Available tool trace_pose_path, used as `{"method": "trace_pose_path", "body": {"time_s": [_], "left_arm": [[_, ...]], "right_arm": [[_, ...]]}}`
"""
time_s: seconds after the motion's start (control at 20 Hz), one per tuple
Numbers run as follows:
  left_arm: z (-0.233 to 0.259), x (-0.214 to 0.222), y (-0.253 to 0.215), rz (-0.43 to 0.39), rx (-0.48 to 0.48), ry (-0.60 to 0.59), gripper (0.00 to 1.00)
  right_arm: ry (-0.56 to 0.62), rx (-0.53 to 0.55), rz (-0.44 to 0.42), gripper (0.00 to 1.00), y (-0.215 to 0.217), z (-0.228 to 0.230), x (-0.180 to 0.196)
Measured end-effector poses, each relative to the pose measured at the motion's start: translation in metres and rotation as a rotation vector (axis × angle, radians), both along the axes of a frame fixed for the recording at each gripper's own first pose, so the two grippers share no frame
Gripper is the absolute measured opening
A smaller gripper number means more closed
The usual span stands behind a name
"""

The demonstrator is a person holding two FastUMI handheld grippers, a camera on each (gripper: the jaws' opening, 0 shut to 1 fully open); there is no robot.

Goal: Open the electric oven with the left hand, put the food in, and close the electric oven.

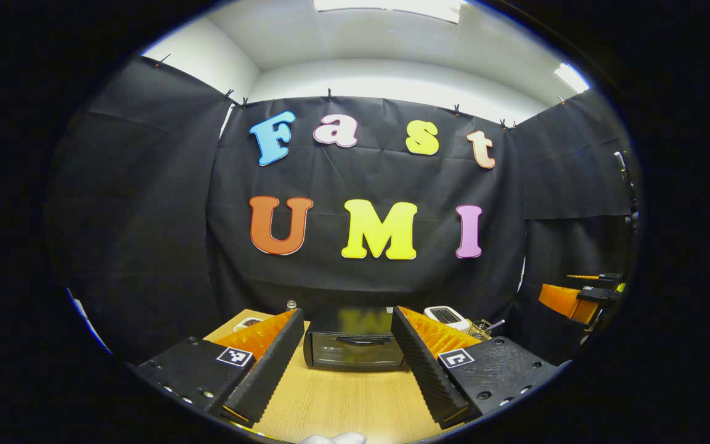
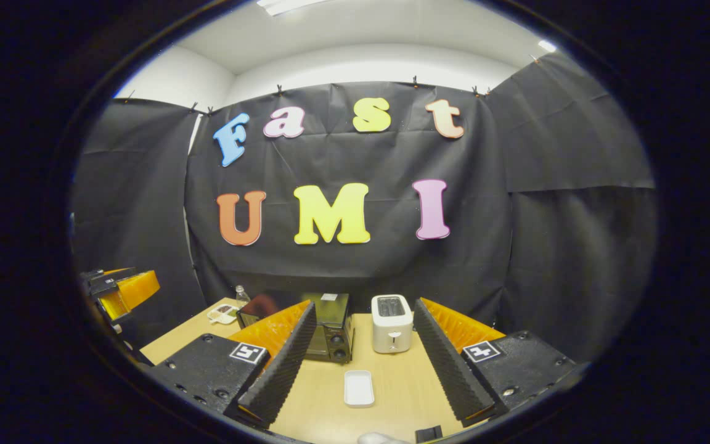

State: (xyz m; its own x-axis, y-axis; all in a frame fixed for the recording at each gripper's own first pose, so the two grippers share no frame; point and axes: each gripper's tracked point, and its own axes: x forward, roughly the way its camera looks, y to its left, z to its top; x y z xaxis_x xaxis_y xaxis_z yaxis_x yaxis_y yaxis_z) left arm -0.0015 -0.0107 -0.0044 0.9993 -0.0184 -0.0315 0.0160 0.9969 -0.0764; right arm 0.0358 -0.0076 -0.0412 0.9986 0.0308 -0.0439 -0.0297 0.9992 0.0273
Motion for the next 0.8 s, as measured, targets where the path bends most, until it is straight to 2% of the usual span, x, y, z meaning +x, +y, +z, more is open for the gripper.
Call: {"method": "trace_pose_path", "body": {"time_s": [0.3,0.35,0.4,0.45,0.5,0.55,0.6,0.65,0.75,0.8], "left_arm": [[0.005,-0.005,0.004,-0.004,0.017,-0.002,0.94],[0.007,-0.006,0.005,-0.003,0.022,-0.006,0.94],[0.009,-0.006,0.004,-0.007,0.026,-0.008,0.94],[0.010,-0.007,0.004,-0.005,0.034,-0.008,0.94],[0.010,-0.008,0.005,-0.006,0.038,-0.007,0.94],[0.011,-0.009,0.005,-0.003,0.038,-0.005,0.94],[0.011,-0.009,0.005,-0.002,0.036,-0.002,0.94],[0.011,-0.009,0.007,0.001,0.035,-0.001,0.94],[0.012,-0.011,0.008,0.007,0.041,0.002,0.94],[0.012,-0.011,0.009,0.009,0.043,0.005,0.94]], "right_arm": [[-0.005,0.020,0.004,1.00,0.003,0.008,-0.005],[-0.009,0.019,0.004,0.91,0.003,0.008,-0.006],[-0.014,0.017,0.001,1.00,0.003,0.011,-0.007],[-0.018,0.013,0.000,1.00,0.003,0.012,-0.009],[-0.018,0.009,-0.001,0.91,0.003,0.012,-0.010],[-0.020,0.007,-0.002,0.91,0.003,0.013,-0.010],[-0.023,0.008,-0.001,1.00,0.004,0.015,-0.011],[-0.024,0.007,-0.004,0.91,0.004,0.015,-0.013],[-0.027,0.009,-0.005,0.91,0.004,0.016,-0.014],[-0.027,0.011,-0.005,1.00,0.005,0.016,-0.014]]}}
